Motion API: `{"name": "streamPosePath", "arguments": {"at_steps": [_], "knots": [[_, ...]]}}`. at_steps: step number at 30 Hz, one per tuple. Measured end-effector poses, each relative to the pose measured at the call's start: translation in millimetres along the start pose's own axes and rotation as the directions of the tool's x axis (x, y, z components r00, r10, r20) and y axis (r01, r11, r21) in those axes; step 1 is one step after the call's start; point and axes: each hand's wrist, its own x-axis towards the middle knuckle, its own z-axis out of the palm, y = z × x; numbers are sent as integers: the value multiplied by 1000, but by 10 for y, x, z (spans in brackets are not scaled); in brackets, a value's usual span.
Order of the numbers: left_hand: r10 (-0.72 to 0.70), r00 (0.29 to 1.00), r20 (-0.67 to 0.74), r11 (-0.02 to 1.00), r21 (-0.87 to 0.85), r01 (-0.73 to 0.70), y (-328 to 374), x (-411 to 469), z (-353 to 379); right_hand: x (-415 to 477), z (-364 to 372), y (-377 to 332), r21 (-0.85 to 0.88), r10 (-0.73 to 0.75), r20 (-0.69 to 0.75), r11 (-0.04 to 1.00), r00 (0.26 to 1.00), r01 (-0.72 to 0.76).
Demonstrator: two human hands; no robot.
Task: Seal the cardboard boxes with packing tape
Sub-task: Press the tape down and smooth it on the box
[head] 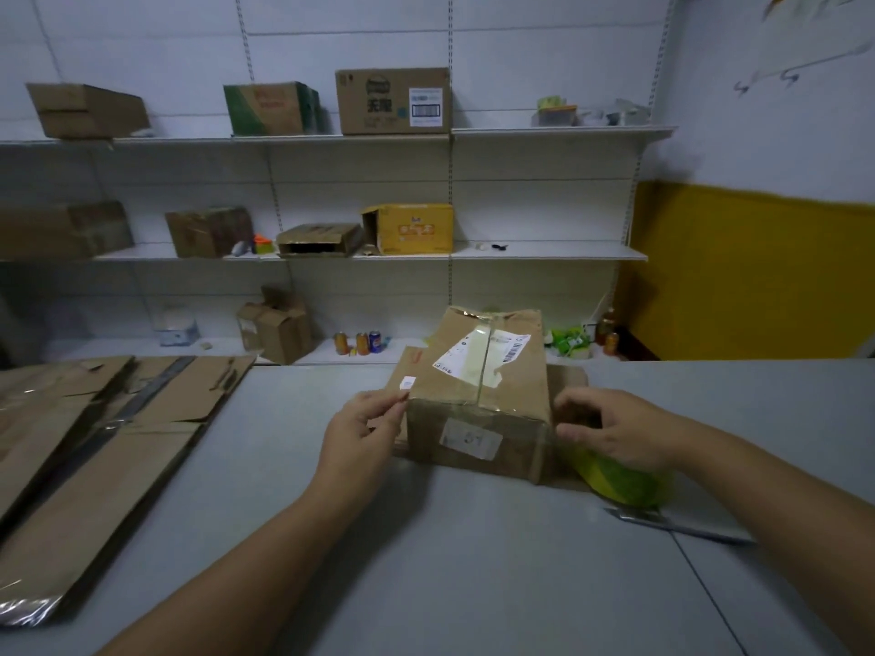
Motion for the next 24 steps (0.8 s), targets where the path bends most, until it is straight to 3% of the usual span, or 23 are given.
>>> {"name": "streamPosePath", "arguments": {"at_steps": [4, 6, 8, 9, 10, 11, 12, 13, 14, 15, 17, 19, 24], "knots": [[-160, 975, 154, 961, -201, 190, 43, 101, 27, 43, 39, 28, 27, -30, 16, 999, 999, 30], [-229, 947, 225, 893, -339, 296, 62, 148, 38, 41, 50, 36, 51, -35, 19, 998, 999, 34], [-292, 926, 240, 863, -352, 363, 76, 192, 26, 33, 63, 36, 52, -51, 11, 997, 999, 50], [-269, 953, 140, 924, -240, 296, 83, 201, 16, 31, 66, 42, 47, -64, 3, 997, 998, 63], [-148, 989, -27, 988, -55, 147, 109, 205, 2, 34, 71, 48, 35, -72, -2, 997, 997, 72], [111, 980, -167, 985, 151, -86, 172, 191, -14, 39, 73, 46, 25, -76, -6, 997, 997, 76], [424, 891, -166, 873, 337, -353, 306, 158, 1, 42, 72, 29, 11, -64, -4, 998, 998, 64], [630, 776, -2, 695, 446, -563, 440, 125, 67, 42, 63, 10, -10, -48, 3, 999, 999, 48], [690, 684, 238, 525, 486, -699, 549, 97, 190, 37, 53, -2, -36, -38, 8, 999, 999, 38], [631, 633, 448, 407, 503, -762, 635, 78, 355, 28, 50, -19, -50, -34, 9, 998, 999, 34], [479, 581, 658, 243, 536, -808, 653, 124, 689, 6, 60, -45, -50, -20, -15, 999, 1000, 19], [486, 528, 697, 171, 517, -839, 594, 242, 857, -7, 41, -85, -102, -8, -28, 995, 1000, 6], [680, 385, 624, 129, 415, -901, 459, 380, 703, 3, -125, -243, -367, 44, 102, 930, 994, -4]]}}
